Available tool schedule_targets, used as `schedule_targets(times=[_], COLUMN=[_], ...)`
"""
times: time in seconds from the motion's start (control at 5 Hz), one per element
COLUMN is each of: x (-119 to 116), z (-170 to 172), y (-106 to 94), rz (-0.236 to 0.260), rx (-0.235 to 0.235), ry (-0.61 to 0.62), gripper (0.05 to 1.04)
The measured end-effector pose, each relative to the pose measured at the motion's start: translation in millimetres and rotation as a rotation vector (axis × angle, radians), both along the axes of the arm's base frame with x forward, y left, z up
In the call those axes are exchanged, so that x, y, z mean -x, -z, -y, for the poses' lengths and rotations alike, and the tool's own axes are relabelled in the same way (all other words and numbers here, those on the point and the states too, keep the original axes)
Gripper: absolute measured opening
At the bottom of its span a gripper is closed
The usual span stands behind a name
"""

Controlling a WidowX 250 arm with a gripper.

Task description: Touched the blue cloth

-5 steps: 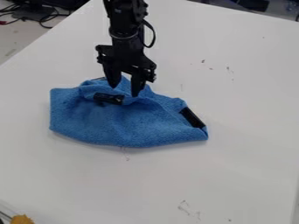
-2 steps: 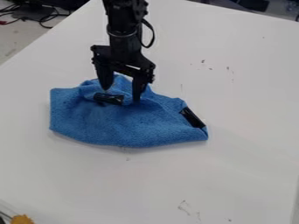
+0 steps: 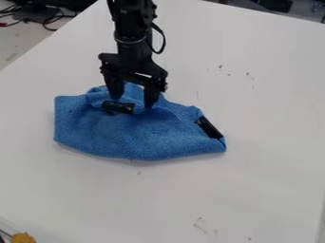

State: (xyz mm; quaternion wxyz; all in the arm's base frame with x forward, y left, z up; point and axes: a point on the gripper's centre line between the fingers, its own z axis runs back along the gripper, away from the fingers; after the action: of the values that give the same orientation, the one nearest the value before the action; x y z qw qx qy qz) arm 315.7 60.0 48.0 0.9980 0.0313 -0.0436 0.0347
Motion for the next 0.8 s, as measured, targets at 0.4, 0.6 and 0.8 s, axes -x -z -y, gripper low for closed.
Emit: schedule_targets(times=[0.4,0.6,0.8], x=[-0.4,-2.1,-4.1], z=[1.9,0.6,0.1], y=[18.3,17.3,20.0], rz=[-0.047,-0.041,-0.045], rx=[0.037,0.03,0.029], ry=[0.021,0.027,0.027], gripper=[0.958,0.676,0.369])
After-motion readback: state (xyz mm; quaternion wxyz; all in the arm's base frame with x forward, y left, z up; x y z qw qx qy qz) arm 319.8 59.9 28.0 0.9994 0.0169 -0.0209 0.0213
